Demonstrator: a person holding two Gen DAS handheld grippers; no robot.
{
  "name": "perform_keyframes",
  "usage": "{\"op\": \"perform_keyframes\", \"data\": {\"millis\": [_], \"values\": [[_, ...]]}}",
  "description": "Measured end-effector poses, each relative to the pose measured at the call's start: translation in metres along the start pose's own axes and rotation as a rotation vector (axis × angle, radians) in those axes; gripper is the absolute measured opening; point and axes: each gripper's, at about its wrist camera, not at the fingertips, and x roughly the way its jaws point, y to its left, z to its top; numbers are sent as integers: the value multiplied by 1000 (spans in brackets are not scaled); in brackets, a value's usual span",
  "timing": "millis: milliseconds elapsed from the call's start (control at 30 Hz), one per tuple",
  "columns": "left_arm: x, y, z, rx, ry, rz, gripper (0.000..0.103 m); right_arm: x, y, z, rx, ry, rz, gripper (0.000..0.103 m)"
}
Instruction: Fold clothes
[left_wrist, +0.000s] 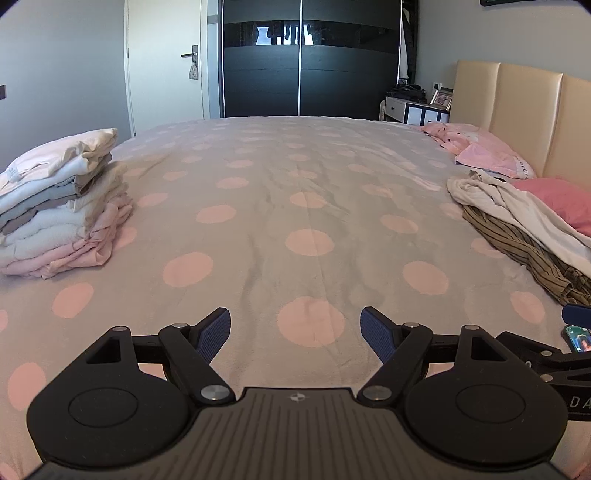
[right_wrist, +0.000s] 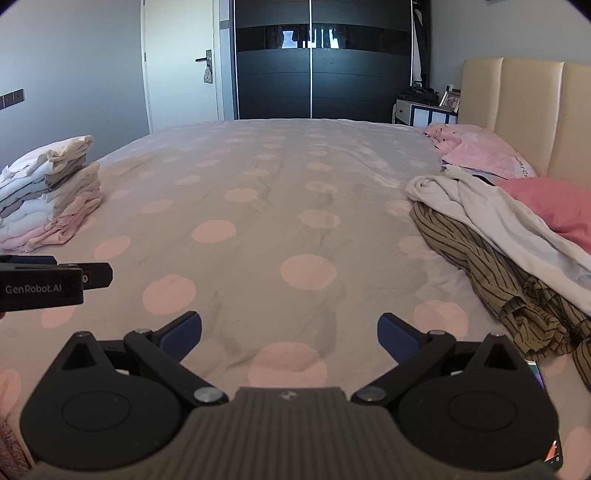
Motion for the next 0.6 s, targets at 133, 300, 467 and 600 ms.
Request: {"op": "perform_keyframes", "data": {"millis": [133,300,467,600], "values": [[-4,2,-1,-35,-1,-18,77,3,2,0,-50,-26,-24,102],[-5,2,-2,-54,6,-31,77,8,5,-5,-38,-16,4,102],[-2,-5,-3,-33,6,-15,77,1,4,-5,-52,-44,11,102],[-4,-4,-3,-47,8,-12,77,-1,7,-3,-64,-60,-8,102]]}}
